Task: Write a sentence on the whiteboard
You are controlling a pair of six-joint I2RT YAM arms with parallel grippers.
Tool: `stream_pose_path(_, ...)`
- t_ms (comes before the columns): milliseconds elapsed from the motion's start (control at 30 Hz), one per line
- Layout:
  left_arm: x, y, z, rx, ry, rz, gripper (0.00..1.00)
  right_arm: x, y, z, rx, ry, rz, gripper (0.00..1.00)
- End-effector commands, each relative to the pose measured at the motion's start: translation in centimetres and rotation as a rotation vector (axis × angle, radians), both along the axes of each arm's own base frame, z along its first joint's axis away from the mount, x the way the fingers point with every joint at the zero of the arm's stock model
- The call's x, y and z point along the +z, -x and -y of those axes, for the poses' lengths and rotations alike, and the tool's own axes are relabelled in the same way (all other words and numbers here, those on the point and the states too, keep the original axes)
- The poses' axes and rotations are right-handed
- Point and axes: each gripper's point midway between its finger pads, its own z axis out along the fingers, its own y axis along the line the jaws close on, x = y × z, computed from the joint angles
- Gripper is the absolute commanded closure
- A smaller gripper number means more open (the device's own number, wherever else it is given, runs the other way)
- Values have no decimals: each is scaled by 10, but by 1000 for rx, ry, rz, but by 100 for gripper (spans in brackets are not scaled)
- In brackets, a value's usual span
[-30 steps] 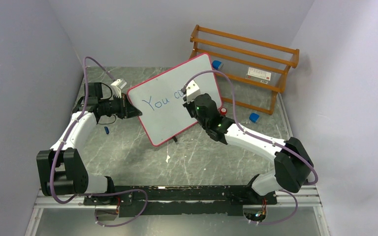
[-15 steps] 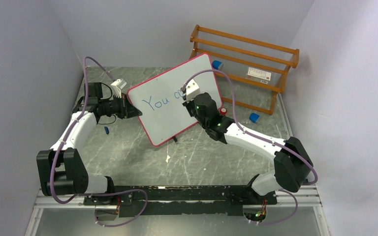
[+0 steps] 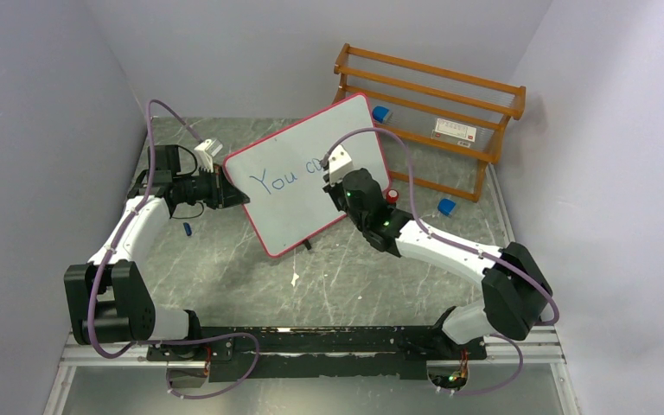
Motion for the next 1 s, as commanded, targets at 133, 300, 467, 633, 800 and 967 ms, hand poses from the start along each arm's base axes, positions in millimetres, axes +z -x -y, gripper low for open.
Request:
stream_pose_path(133,-20,-19,-29,94,-152,55,95,-6,3,10,-28,7,-13,100)
stream_pose_path(300,-20,-19,-29,93,-152,55,95,-3,0,14,-55,5,0,100)
stream_pose_path(467,-20,-19,-30,96,-154,57,95,12,-2,13,-52,-29,30,100)
stream_pose_path(633,-20,-19,-30,98,-155,56,95,27,-3,12,-44,-65,54,100)
stream_pose_path(800,-20,-20,-30,98,-155,56,95,36,-8,11,-35,-88,64,100)
stream_pose_path(967,-20,-19,-29,97,-153,55,95,37,-12,5,-19,-95,65,100)
